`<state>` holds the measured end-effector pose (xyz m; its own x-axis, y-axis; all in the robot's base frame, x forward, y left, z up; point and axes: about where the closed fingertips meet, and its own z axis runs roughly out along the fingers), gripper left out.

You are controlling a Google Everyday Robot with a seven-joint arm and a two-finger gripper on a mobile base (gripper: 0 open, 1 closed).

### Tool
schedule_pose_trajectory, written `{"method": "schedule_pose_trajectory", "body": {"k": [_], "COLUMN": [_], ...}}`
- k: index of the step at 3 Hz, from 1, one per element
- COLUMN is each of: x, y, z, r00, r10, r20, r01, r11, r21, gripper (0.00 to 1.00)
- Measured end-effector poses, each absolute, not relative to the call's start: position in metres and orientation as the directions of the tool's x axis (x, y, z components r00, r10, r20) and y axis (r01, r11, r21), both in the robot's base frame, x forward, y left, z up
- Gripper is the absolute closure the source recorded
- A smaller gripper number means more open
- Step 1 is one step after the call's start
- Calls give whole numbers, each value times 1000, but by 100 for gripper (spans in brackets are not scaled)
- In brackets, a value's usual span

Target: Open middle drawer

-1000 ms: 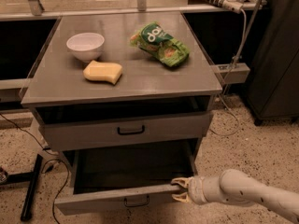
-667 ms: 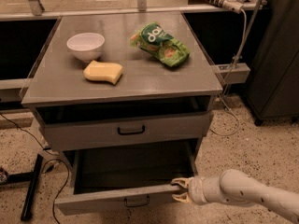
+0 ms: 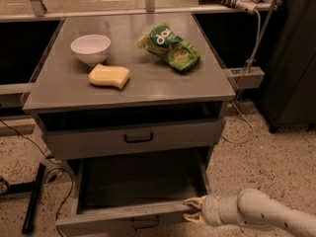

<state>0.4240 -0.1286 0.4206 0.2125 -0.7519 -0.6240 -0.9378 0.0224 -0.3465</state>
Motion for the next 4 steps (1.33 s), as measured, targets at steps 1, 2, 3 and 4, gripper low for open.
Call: {"method": "schedule_pose_trajectory", "body": {"k": [1,2,3,4], "x": [424,424,425,421], "y": [-129,-129,-128,-128], "z": [421,421,422,420], "r00": [213,213,210,210], "r10": [-752,-752,-748,-739], "r20": [-624,-624,-629,-640], "r01": [-938,-938,-940,-944], "r11": [22,22,24,17], "r21": [-346,-346,-341,-329], "gripper": [82,58,36,38]}}
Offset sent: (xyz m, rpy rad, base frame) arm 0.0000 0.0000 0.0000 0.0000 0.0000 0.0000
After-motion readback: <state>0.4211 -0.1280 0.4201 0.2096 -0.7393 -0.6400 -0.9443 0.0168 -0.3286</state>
